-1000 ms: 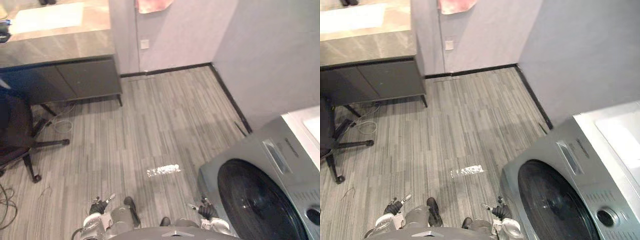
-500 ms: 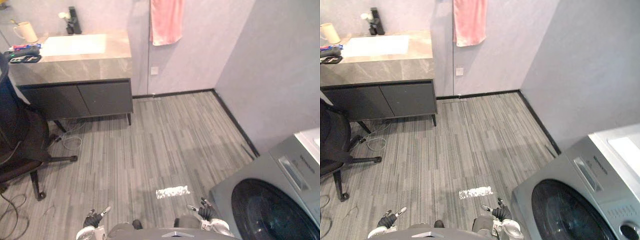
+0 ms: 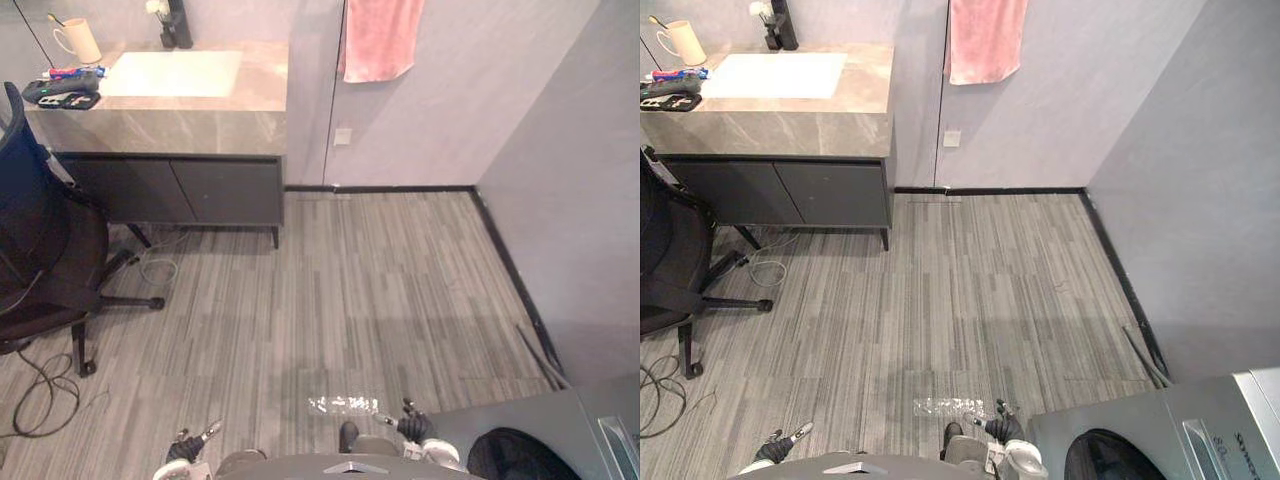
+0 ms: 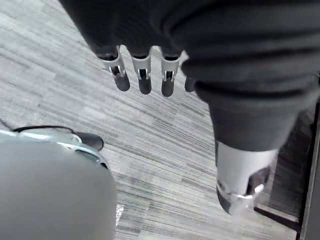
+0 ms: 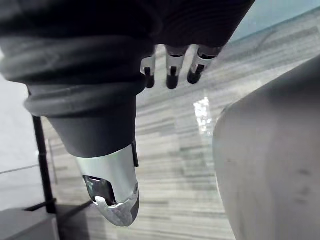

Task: Pick up the laundry basket with both hands and put the clothes into the washing machine.

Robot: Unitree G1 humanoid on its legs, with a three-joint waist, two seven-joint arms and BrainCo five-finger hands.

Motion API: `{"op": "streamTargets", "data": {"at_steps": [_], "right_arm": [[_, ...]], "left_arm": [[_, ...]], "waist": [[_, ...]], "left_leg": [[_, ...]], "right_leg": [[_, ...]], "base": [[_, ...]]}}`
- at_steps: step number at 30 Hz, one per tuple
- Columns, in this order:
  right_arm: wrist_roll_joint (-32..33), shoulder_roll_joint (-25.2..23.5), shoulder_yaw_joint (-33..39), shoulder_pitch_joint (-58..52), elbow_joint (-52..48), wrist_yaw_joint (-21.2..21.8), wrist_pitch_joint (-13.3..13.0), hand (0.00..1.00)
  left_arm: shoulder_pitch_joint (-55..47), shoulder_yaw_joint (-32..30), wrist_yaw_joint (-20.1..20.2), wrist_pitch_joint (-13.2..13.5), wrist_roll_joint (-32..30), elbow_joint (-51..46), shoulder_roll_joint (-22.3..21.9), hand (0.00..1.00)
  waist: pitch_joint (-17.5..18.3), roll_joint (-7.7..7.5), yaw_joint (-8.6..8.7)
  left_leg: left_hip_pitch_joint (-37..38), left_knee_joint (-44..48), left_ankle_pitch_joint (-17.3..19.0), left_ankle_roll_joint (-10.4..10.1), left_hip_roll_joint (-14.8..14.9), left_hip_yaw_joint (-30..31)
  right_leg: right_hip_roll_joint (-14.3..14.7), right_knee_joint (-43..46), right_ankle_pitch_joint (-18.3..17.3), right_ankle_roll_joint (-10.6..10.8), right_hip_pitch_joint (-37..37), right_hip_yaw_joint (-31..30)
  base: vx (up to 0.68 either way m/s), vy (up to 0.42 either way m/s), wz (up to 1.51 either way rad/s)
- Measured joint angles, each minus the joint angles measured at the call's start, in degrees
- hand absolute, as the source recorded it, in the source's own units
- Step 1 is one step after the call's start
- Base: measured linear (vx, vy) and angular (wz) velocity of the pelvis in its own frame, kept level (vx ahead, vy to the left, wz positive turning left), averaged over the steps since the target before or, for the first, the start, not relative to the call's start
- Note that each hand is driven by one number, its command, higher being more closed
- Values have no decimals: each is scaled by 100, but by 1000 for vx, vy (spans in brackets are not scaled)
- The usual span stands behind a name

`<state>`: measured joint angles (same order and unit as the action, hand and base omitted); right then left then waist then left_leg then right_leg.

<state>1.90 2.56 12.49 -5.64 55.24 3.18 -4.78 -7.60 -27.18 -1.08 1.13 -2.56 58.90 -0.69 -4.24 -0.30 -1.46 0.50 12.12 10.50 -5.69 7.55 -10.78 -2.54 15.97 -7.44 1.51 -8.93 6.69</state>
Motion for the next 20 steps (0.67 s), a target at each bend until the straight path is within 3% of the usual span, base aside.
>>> {"op": "streamTargets", "data": {"at_steps": [4,5,7,10,14,20], "right_arm": [[16,28,1,-43,35,-16,9,0],[61,20,-13,-27,61,-15,14,0],[189,18,41,13,148,-23,7,0],[229,13,123,33,195,-52,19,0],[223,19,126,29,273,-83,22,0],[30,18,89,54,411,-76,27,0]], "left_arm": [[-34,22,-41,-2,-17,-170,-23,0],[-16,36,-103,0,-16,-211,-39,0],[17,126,-189,-6,-26,-205,10,0],[52,398,-275,2,-25,-211,122,0],[182,870,-325,29,140,-217,92,0],[193,1404,-173,152,649,-396,48,0]], "waist": [[-58,7,-52],[-56,9,-79],[-33,17,-48],[-6,-34,-31],[58,-15,13],[108,-89,-3]], "left_leg": [[-454,1249,210,22,356,-322],[-533,1207,237,27,343,-356],[-521,479,48,110,178,-376],[-344,114,-104,174,35,-512],[-125,-480,-335,342,-277,-634],[32,-553,-360,382,-457,-520]], "right_leg": [[73,-18,-251,-126,513,369],[96,-40,-264,-121,523,379],[129,-52,-241,-79,376,249],[70,-301,-72,-20,405,152],[-1,-1133,369,97,689,23],[-108,-1552,560,126,1004,4]], "base": [[98,-205,57],[43,-68,7],[28,17,-25],[85,65,-20],[61,116,-15],[15,69,1]]}}
